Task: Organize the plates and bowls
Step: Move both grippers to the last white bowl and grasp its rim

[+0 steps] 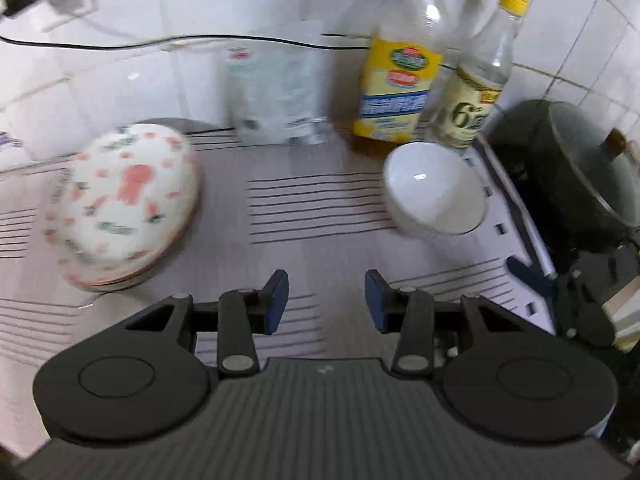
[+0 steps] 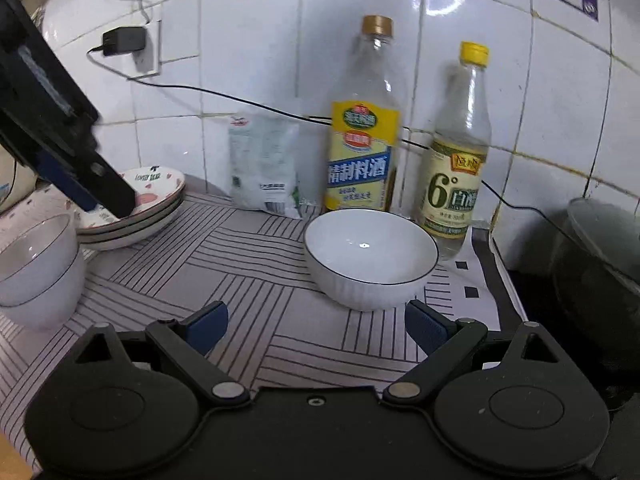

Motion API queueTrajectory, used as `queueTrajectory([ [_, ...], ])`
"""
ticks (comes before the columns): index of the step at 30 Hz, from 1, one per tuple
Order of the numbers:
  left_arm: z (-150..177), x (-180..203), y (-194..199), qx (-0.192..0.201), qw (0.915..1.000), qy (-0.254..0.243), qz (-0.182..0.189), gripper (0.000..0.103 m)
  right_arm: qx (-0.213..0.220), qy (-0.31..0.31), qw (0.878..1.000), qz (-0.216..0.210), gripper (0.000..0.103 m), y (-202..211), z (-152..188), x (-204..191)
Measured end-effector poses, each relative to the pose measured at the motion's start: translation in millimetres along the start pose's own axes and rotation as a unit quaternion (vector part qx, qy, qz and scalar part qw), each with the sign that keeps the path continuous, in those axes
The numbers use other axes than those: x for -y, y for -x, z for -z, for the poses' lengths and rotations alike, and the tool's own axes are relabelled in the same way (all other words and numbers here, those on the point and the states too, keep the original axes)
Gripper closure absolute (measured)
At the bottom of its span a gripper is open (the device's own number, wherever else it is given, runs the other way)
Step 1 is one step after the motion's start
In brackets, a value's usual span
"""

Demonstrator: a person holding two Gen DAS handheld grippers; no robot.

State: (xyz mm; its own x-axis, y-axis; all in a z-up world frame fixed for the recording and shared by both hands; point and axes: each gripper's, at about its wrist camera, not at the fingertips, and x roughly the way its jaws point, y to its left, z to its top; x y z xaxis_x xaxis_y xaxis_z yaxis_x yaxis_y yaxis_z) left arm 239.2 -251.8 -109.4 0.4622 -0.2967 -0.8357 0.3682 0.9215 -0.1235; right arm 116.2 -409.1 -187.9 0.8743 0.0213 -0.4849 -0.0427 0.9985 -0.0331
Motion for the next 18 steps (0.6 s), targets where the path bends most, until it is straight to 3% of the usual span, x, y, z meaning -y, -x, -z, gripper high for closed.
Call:
queueTrajectory([
  [6, -12, 15, -38, 0.004, 0.9988, 0.034, 0.035, 0.062, -0.013, -0.03, 0.999, 0.015, 0.006, -15, 6, 8],
  [8, -16, 18, -47, 0.023, 0.9974, 0.042, 0.054, 0.062, -0.017, -0.034, 0.999, 0.019, 0.006, -24, 7, 12],
  [11, -25, 22, -61, 0.037, 0.9963, 0.047, 0.062, 0.062, -0.022, -0.053, 0.998, -0.002, 0.006, -41, 10, 17],
  [18, -42, 30, -107, 0.02, 0.9969, 0.038, 0.065, 0.063, -0.042, -0.079, 0.995, 0.037, 0.006, -82, 8, 28],
])
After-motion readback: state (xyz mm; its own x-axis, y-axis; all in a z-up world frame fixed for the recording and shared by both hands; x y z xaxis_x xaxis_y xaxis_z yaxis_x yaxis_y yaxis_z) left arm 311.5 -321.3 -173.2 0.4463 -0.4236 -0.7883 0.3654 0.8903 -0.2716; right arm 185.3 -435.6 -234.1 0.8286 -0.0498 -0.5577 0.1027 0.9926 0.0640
